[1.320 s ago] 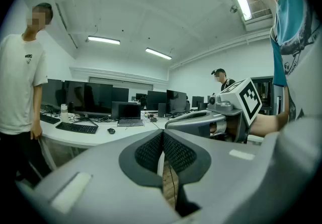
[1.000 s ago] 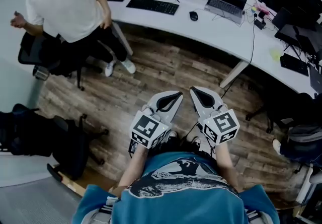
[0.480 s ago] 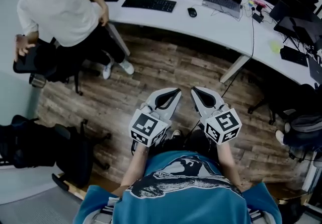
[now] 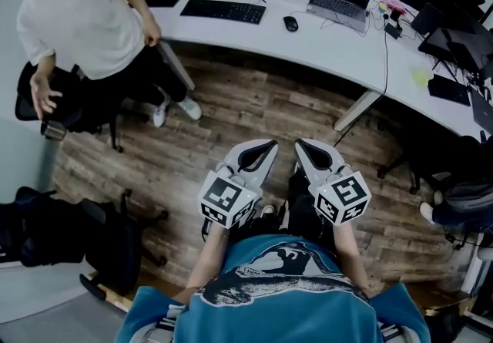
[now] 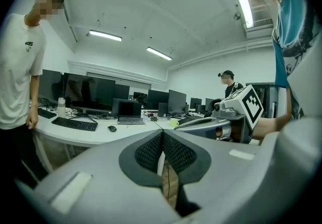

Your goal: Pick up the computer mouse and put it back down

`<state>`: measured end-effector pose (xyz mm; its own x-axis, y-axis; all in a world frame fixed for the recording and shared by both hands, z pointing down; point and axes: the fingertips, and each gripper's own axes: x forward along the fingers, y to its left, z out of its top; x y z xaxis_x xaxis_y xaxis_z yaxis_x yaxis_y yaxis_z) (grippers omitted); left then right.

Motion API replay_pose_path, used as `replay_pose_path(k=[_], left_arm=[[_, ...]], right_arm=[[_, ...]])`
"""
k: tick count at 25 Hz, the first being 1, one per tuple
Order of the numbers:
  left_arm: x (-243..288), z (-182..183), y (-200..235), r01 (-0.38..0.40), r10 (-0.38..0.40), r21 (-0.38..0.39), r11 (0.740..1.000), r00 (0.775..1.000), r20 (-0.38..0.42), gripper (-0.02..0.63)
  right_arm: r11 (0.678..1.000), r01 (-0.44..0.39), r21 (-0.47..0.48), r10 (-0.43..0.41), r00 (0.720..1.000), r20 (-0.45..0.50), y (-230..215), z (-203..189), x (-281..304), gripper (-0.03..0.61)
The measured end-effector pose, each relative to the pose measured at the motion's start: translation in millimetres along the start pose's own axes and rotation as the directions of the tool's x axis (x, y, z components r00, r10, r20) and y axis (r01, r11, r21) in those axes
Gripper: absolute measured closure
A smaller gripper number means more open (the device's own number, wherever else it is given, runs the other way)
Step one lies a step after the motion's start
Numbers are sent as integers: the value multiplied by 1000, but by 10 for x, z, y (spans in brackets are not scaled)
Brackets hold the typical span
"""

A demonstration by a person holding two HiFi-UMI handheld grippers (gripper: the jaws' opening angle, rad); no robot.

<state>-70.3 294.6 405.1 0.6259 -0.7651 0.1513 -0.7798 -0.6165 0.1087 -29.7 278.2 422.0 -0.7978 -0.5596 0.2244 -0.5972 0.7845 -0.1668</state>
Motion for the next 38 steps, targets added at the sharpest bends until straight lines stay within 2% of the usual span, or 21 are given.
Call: replay_pose_path(k=[7, 13, 22, 27, 32, 38], left_arm=[[558, 49, 286, -37, 37, 3, 999, 999, -14, 600], [1253, 327, 657, -88, 88, 1, 996, 996, 2, 600], [2255, 562, 1004, -114, 114, -6, 993, 993, -13, 600], [2594, 577, 1132, -145, 144, -3, 989, 989, -38, 600], [2781, 592, 1214, -163, 163, 1, 987, 985, -64, 600], [2882, 544, 1248, -167, 166, 2, 986, 980, -106, 600]], right_arm=[[999, -37, 2, 37, 999, 2, -624, 109, 305, 577], [997, -72, -28, 72, 997, -4, -1359, 423, 593, 577], [991, -130, -26, 129, 991, -24, -2322, 698, 970, 577], [982, -176, -69, 174, 984, -33, -2610, 762, 1123, 577], [978, -204, -31, 203, 979, -36, -2769, 756, 1212, 577], [983, -180, 25, 181, 983, -34, -2992, 692, 1265, 577]])
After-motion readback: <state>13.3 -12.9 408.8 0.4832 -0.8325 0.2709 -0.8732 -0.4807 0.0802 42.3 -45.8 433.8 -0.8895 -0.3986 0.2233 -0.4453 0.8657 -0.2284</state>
